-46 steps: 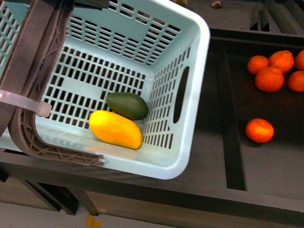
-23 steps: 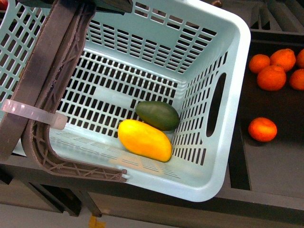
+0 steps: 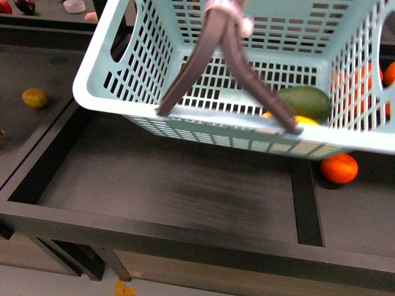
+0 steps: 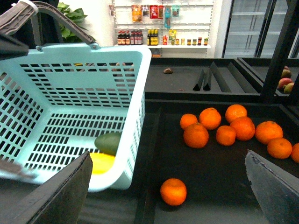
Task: Pick mango and avocado into basket
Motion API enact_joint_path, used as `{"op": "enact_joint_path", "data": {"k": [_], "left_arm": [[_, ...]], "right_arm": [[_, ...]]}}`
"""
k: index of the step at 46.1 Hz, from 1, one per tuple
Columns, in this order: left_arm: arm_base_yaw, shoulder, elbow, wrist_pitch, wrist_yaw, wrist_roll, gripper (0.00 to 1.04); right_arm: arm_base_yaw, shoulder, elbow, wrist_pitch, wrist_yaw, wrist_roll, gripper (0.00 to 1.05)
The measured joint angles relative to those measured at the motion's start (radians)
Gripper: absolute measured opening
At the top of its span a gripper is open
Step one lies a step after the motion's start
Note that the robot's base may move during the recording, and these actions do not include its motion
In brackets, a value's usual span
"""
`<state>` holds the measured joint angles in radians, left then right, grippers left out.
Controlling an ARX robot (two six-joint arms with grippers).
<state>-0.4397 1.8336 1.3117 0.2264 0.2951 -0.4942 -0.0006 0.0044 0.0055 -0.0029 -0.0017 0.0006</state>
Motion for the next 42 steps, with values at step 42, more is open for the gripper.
{"op": "enact_joint_path", "data": {"k": [42], "left_arm": [[0.16, 0.699, 0.934, -0.51, -0.595, -1.157, 0.07]], "right_arm": [[0.0, 0.0, 0.0, 0.0, 0.0, 0.0, 0.97]]}}
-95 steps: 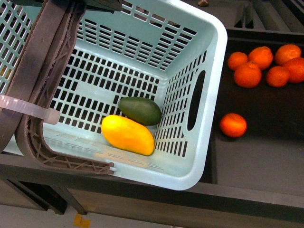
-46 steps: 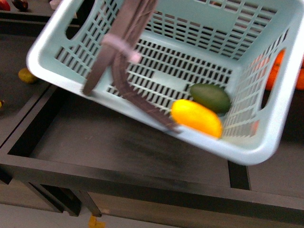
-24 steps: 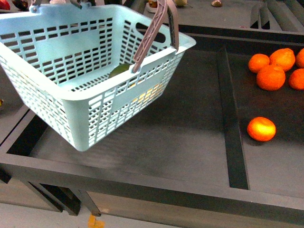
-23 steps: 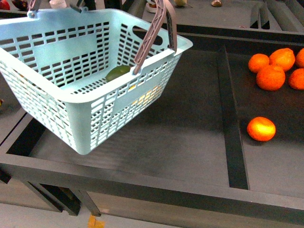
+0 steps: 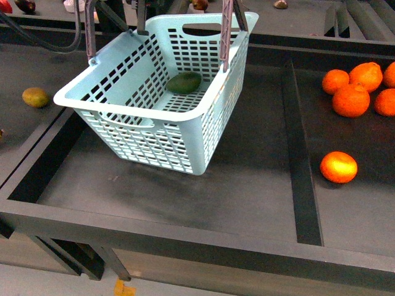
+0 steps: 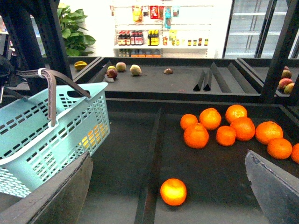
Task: Pick mango and avocado into basket
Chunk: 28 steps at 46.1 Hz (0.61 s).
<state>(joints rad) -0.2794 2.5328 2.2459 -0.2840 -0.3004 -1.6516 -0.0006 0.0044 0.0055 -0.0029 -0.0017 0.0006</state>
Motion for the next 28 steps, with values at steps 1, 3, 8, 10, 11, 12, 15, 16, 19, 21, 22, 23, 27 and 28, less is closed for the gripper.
{"op": "enact_joint_path", "data": {"k": [1, 3, 8, 10, 11, 12, 15, 16, 19, 21, 22, 23, 27, 28], "left_arm": [[0.002, 0.032, 0.051, -0.013, -0.003, -0.003, 0.07], [0.005, 0.088, 0.138, -0.029, -0.007, -0.006, 0.07], [0.009, 0.214, 0.329, -0.087, -0.01, 0.0, 0.07], [0.01, 0.274, 0.418, -0.131, -0.011, 0.003, 0.07], [0.01, 0.292, 0.441, -0.138, -0.01, 0.005, 0.07], [0.01, 0.292, 0.441, -0.138, -0.01, 0.005, 0.07], [0.006, 0.332, 0.512, -0.176, -0.019, 0.024, 0.07], [0.005, 0.338, 0.518, -0.184, -0.018, 0.025, 0.1], [0.003, 0.336, 0.483, -0.161, -0.006, 0.03, 0.21], [0.0, 0.315, 0.423, -0.126, -0.011, 0.036, 0.29], [-0.001, 0.301, 0.389, -0.112, -0.011, 0.037, 0.32], [-0.002, 0.277, 0.33, -0.098, -0.013, 0.039, 0.39], [-0.003, 0.181, 0.155, -0.062, -0.012, 0.043, 0.58], [-0.003, 0.15, 0.111, -0.058, -0.014, 0.042, 0.63]], "right_arm": [[0.0, 0.0, 0.0, 0.0, 0.0, 0.0, 0.97], [0.0, 0.0, 0.0, 0.0, 0.0, 0.0, 0.97], [0.0, 0.0, 0.0, 0.0, 0.0, 0.0, 0.97], [0.0, 0.0, 0.0, 0.0, 0.0, 0.0, 0.97], [0.0, 0.0, 0.0, 0.0, 0.0, 0.0, 0.97], [0.0, 0.0, 0.0, 0.0, 0.0, 0.0, 0.97], [0.0, 0.0, 0.0, 0.0, 0.0, 0.0, 0.97], [0.0, 0.0, 0.0, 0.0, 0.0, 0.0, 0.97], [0.0, 0.0, 0.0, 0.0, 0.0, 0.0, 0.97], [0.0, 0.0, 0.0, 0.0, 0.0, 0.0, 0.97], [0.0, 0.0, 0.0, 0.0, 0.0, 0.0, 0.97], [0.0, 0.0, 0.0, 0.0, 0.0, 0.0, 0.97], [0.0, 0.0, 0.0, 0.0, 0.0, 0.0, 0.97], [0.0, 0.0, 0.0, 0.0, 0.0, 0.0, 0.97]]}}
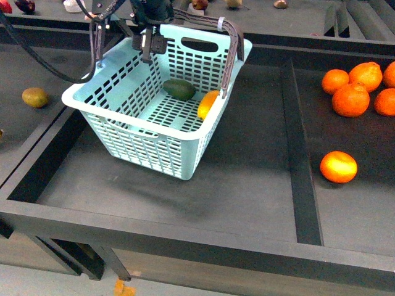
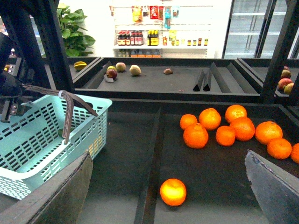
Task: Pick mango and avocado into basket
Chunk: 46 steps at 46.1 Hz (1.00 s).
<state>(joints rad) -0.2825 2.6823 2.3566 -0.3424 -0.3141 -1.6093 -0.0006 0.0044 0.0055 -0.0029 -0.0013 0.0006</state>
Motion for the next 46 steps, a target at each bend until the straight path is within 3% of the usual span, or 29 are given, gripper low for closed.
{"op": "enact_joint_path", "data": {"k": [7, 14, 21, 25, 35, 43, 46], "left_arm": [[0.008, -0.263, -0.33, 0.093, -0.006, 0.0, 0.99], [0.068, -0.574, -0.723, 0.242, 0.004, 0.076, 0.97], [0.245, -0.927, -1.148, 0.42, 0.042, 0.291, 0.97], [0.338, -1.085, -1.294, 0.438, 0.067, 0.355, 0.97], [0.567, -1.396, -1.499, 0.455, 0.165, 0.64, 0.97], [0.57, -1.397, -1.511, 0.455, 0.181, 0.706, 0.97], [0.586, -1.402, -1.568, 0.604, 0.342, 0.83, 0.9]], "right_arm": [[0.0, 0.0, 0.0, 0.0, 0.0, 0.0, 0.97], [0.0, 0.0, 0.0, 0.0, 0.0, 0.0, 0.97], [0.0, 0.0, 0.0, 0.0, 0.0, 0.0, 0.97], [0.0, 0.0, 0.0, 0.0, 0.0, 0.0, 0.97], [0.0, 0.0, 0.0, 0.0, 0.0, 0.0, 0.97], [0.0, 0.0, 0.0, 0.0, 0.0, 0.0, 0.97], [0.0, 0.0, 0.0, 0.0, 0.0, 0.0, 0.97]]}}
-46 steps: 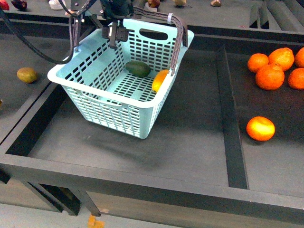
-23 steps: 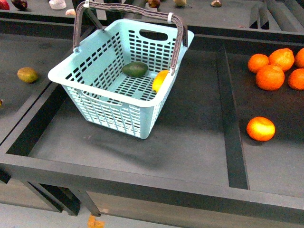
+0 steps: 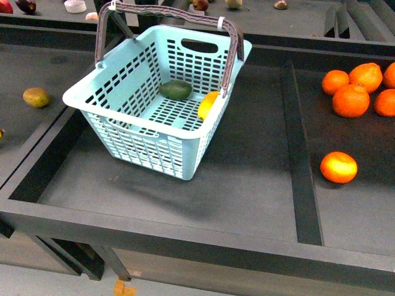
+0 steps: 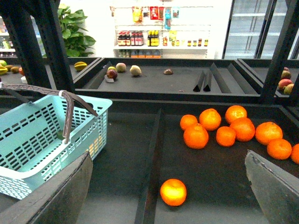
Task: Pick mango and avocado into basket
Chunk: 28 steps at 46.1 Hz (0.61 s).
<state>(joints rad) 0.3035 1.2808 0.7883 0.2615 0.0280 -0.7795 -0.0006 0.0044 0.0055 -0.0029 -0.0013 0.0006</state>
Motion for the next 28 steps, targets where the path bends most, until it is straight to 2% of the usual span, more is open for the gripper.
{"op": "enact_joint_path", "data": {"k": [3, 5, 11, 19, 21, 22, 28], "left_arm": [[-0.007, -0.036, -0.132, 0.253, 0.196, 0.294, 0.74], [-0.025, -0.067, -0.198, 0.336, 0.22, 0.44, 0.67], [-0.074, -0.153, -0.327, 0.408, 0.2, 0.665, 0.45], [-0.126, -0.245, -0.457, 0.432, 0.148, 0.745, 0.16], [-0.142, -0.279, -0.496, 0.433, 0.13, 0.754, 0.05], [-0.15, -0.297, -0.514, 0.433, 0.122, 0.754, 0.02], [-0.175, -0.364, -0.574, 0.433, 0.093, 0.761, 0.03]], "right_arm": [[0.0, 0.0, 0.0, 0.0, 0.0, 0.0, 0.97], [0.0, 0.0, 0.0, 0.0, 0.0, 0.0, 0.97], [0.0, 0.0, 0.0, 0.0, -0.001, 0.0, 0.97], [0.0, 0.0, 0.0, 0.0, 0.0, 0.0, 0.97], [0.0, 0.0, 0.0, 0.0, 0.0, 0.0, 0.97], [0.0, 0.0, 0.0, 0.0, 0.0, 0.0, 0.97], [0.0, 0.0, 0.0, 0.0, 0.0, 0.0, 0.97]]}}
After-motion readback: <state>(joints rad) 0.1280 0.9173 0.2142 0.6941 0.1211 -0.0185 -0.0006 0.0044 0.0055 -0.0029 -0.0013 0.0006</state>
